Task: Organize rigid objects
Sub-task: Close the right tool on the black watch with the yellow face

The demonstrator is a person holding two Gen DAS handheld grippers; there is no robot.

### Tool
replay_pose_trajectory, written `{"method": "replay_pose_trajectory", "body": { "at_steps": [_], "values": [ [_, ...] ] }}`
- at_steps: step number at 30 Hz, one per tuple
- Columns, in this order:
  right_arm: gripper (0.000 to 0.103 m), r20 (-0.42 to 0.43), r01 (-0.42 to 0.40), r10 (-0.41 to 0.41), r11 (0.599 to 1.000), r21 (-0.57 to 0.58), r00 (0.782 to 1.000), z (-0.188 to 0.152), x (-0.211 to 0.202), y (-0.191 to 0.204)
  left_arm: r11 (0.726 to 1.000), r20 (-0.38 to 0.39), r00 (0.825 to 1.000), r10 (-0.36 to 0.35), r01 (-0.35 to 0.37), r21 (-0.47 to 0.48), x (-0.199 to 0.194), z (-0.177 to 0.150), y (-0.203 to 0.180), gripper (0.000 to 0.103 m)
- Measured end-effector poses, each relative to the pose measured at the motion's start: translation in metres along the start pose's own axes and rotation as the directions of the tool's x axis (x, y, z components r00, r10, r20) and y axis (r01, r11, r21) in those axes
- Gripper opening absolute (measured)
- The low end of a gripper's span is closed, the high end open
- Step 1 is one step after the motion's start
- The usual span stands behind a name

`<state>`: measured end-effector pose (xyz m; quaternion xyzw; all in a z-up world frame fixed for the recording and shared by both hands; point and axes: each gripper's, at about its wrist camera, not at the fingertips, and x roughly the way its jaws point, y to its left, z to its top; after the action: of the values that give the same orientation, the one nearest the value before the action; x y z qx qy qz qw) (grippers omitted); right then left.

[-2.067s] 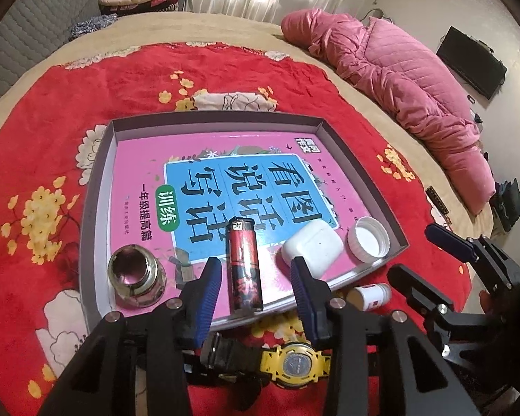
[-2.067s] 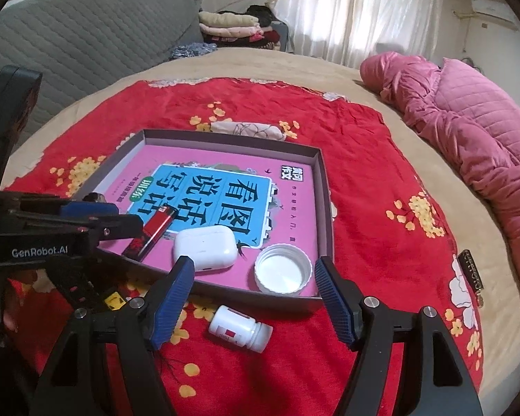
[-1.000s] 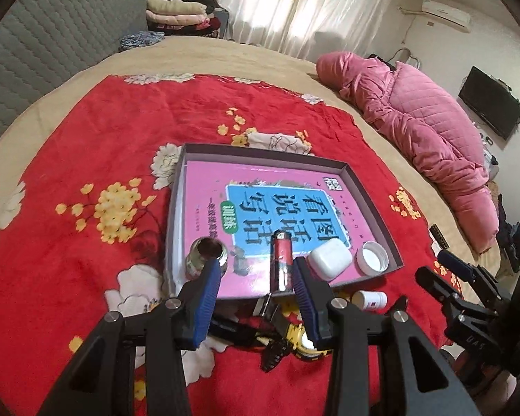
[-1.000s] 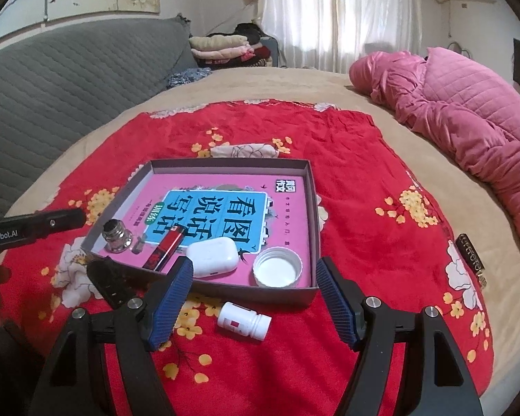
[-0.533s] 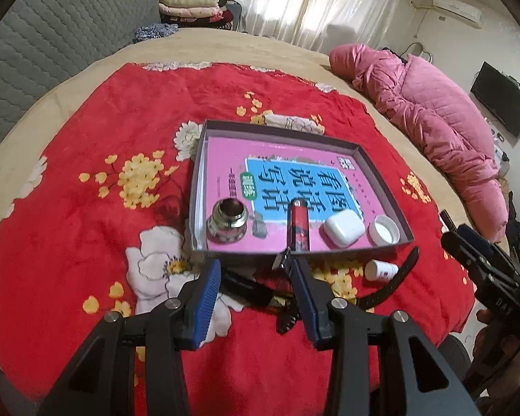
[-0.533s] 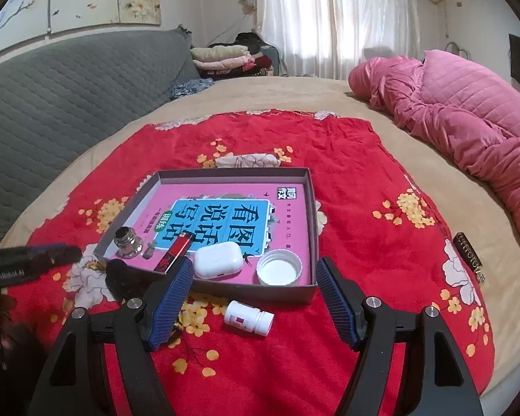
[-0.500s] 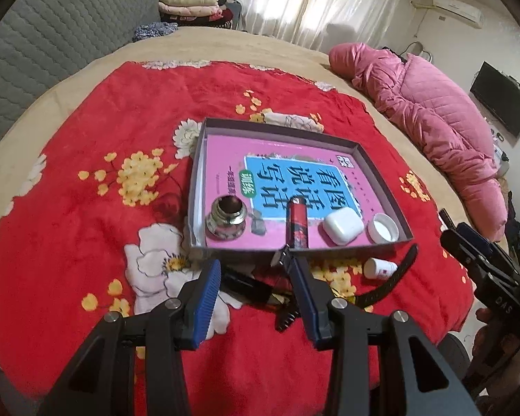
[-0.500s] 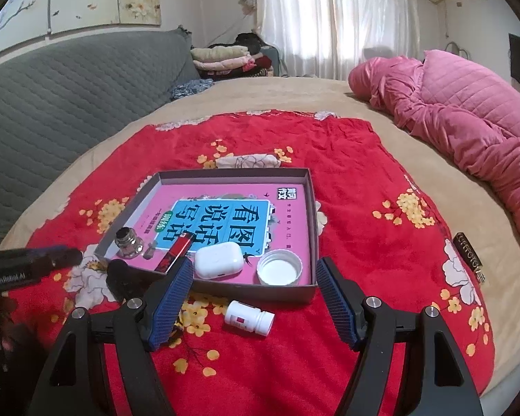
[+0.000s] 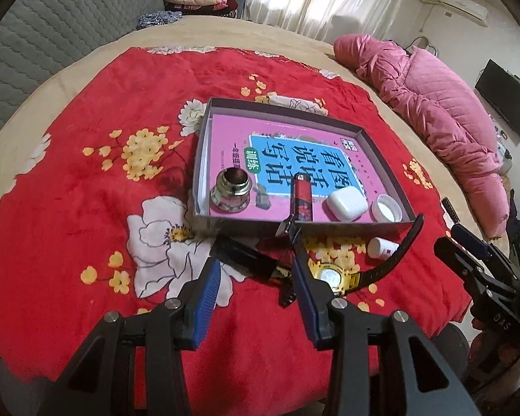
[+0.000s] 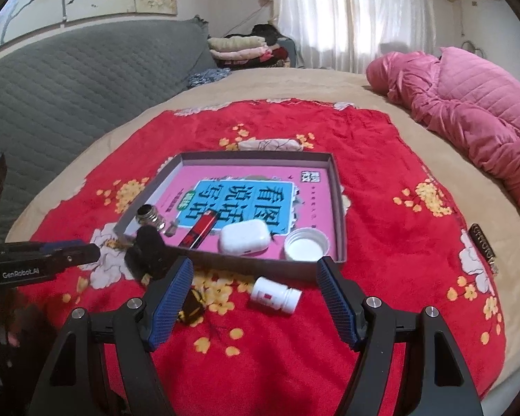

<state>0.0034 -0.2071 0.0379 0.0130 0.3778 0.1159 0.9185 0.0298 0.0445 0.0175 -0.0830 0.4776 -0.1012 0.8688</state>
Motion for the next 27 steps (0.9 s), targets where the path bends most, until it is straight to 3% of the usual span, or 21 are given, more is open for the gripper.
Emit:
{"method": "replay_pose_trajectory", "body": {
  "at_steps": [27],
  "values": [
    [0.075, -0.131, -0.125, 0.11, 0.986, -0.113, 0.985, -0.036, 0.022, 0.037, 1.0, -0.07, 0.998, 0.004, -0.002, 0.03, 0.01, -0.018, -0.007, 0.042]
  ]
}}
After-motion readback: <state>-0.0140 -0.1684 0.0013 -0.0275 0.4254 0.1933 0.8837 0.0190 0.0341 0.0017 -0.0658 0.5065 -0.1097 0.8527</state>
